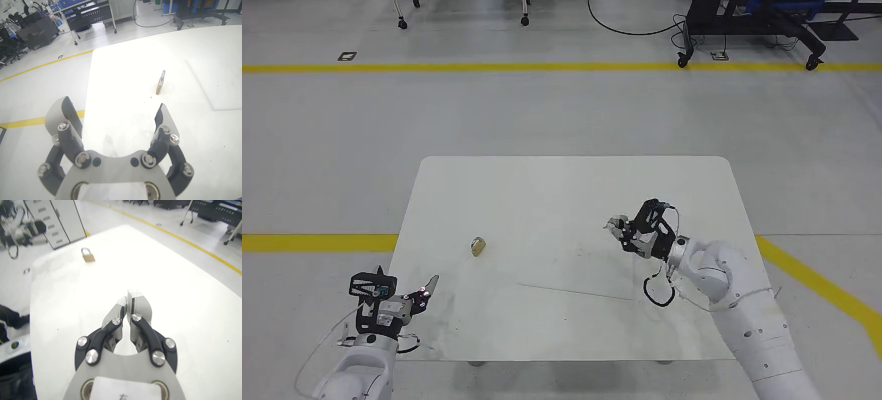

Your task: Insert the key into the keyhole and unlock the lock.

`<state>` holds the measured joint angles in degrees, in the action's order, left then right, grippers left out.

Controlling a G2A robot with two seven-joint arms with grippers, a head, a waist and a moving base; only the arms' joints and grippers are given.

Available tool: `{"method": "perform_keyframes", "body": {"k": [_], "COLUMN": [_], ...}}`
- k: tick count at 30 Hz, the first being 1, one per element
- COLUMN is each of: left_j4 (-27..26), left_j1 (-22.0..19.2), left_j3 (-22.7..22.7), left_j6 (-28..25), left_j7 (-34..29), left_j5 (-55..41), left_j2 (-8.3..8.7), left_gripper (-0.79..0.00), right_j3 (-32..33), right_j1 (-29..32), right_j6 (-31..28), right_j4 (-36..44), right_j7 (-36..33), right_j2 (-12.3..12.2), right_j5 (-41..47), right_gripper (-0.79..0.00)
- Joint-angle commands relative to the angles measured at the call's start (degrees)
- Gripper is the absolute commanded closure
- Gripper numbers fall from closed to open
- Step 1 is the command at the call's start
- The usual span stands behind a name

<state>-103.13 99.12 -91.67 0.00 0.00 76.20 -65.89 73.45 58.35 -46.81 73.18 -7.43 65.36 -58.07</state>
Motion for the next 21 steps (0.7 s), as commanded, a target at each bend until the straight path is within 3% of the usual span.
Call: {"method": "perform_keyframes", "body": {"k": [1, 5, 9, 11, 21], "left_j4": [0.00, 0.00, 0.00, 0.00, -0.86], "left_j1": [0.00, 0.00, 0.00, 0.00, 0.06], "left_j3": [0.00, 0.00, 0.00, 0.00, -0.16], "left_j6": [0.00, 0.00, 0.00, 0.00, 0.31], "left_j7": [0.00, 0.00, 0.00, 0.00, 0.49], "left_j5": [0.00, 0.00, 0.00, 0.00, 0.07], "left_j2": [0.00, 0.00, 0.00, 0.00, -0.02], "left_gripper": [-0.785, -0.785, -0.785, -0.785, -0.785], "right_j3": [2.18, 4.13, 4.92, 4.62, 4.62], "right_j1": [2.95, 7.43, 9.66, 10.90, 10.90], "right_j6": [0.56, -0.18, -0.21, -3.38, -3.38], "right_j4": [1.11, 1.48, 1.62, 1.67, 1.67], "right_j7": [3.91, 7.41, 4.54, 2.98, 2.98], "right_j2": [-0.09, 0.06, 0.04, 0.08, 0.08], "right_j5": [6.24, 20.60, 34.37, 42.89, 42.89], "right_gripper": [0.000, 0.000, 0.000, 0.000, 0.000]}}
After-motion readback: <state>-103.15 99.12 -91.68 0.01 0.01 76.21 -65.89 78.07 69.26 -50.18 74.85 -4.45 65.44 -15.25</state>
